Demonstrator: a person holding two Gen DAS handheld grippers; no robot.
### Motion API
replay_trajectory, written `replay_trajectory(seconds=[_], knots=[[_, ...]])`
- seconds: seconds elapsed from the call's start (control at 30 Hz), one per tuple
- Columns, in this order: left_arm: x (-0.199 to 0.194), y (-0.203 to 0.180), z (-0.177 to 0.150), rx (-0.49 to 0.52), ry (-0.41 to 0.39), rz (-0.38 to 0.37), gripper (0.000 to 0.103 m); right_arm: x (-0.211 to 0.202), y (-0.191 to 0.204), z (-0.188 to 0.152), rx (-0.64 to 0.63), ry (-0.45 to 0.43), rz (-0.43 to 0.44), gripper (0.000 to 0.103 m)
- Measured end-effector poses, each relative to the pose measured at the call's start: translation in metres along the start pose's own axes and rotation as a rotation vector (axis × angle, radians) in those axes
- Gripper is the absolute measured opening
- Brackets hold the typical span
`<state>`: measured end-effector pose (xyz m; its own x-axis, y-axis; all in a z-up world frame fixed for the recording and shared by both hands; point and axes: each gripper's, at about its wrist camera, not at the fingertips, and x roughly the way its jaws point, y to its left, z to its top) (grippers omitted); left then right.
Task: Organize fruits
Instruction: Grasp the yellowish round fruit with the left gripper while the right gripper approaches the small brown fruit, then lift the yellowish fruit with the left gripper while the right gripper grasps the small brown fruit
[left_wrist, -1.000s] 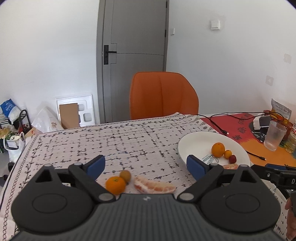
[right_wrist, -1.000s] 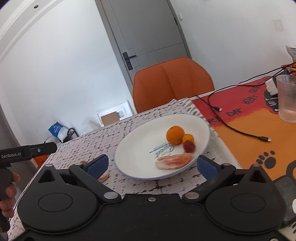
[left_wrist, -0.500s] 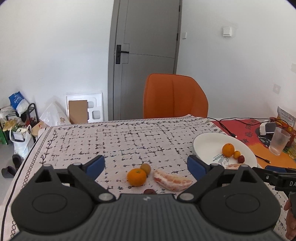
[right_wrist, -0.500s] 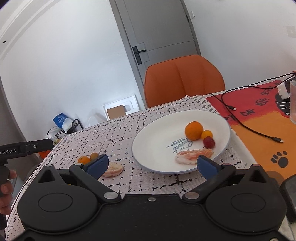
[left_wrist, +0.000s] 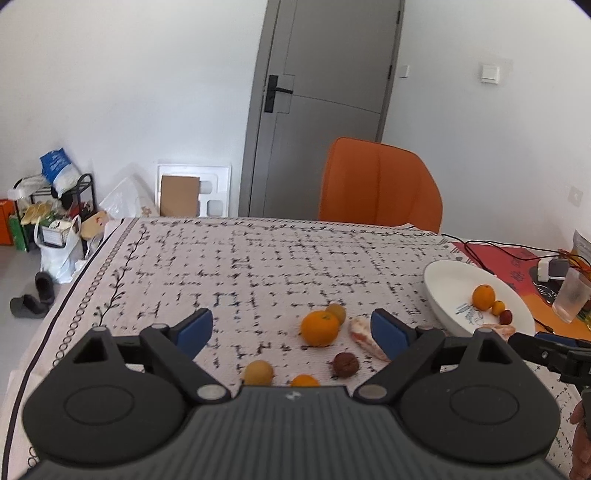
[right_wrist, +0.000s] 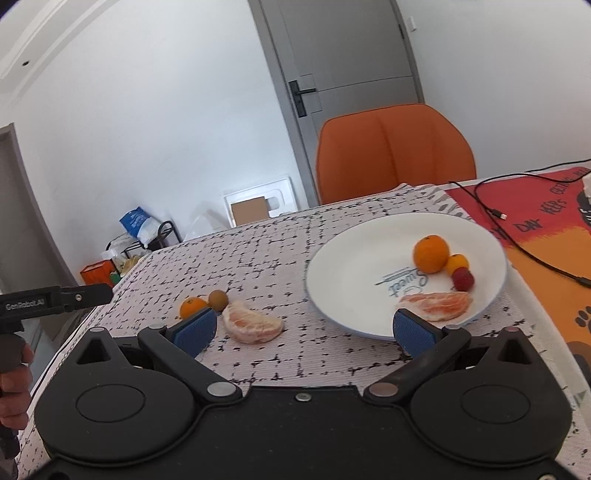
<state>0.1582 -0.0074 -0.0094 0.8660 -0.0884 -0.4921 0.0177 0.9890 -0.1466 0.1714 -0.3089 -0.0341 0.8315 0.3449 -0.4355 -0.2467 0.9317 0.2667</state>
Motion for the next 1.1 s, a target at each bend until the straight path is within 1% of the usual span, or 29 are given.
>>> replay_trajectory(seconds=[0.13, 0.3, 0.5, 0.67, 0.73, 0.87, 0.97, 1.03, 1.1], knots=[[0.003, 0.008, -0.006, -0.007, 0.007, 0.003, 0.087, 0.006, 0.009, -0.001, -0.009, 0.018, 0.003, 0.103], [0.011, 0.019, -0.011, -0.037, 0.033, -0.002, 0.068, 0.014, 0.019, -0.003, -0.033, 0.037, 0.010, 0.103], [0.022, 0.027, -0.018, -0.053, 0.060, -0.014, 0.057, 0.023, 0.031, -0.003, -0.064, 0.049, 0.037, 0.103], [0.032, 0.029, -0.024, -0.057, 0.085, -0.025, 0.052, 0.032, 0.039, -0.004, -0.084, 0.062, 0.048, 0.103], [0.035, 0.030, -0.027, -0.058, 0.092, -0.029, 0.050, 0.035, 0.041, -0.004, -0.090, 0.067, 0.049, 0.103], [0.044, 0.032, -0.031, -0.060, 0.114, -0.026, 0.041, 0.043, 0.045, -0.004, -0.101, 0.072, 0.050, 0.103], [0.050, 0.035, -0.035, -0.077, 0.131, -0.036, 0.038, 0.048, 0.049, -0.004, -0.113, 0.079, 0.050, 0.103], [0.054, 0.036, -0.039, -0.080, 0.142, -0.039, 0.033, 0.051, 0.051, -0.005, -0.125, 0.082, 0.052, 0.103], [0.057, 0.038, -0.042, -0.083, 0.146, -0.034, 0.023, 0.054, 0.055, -0.006, -0.139, 0.082, 0.054, 0.103]])
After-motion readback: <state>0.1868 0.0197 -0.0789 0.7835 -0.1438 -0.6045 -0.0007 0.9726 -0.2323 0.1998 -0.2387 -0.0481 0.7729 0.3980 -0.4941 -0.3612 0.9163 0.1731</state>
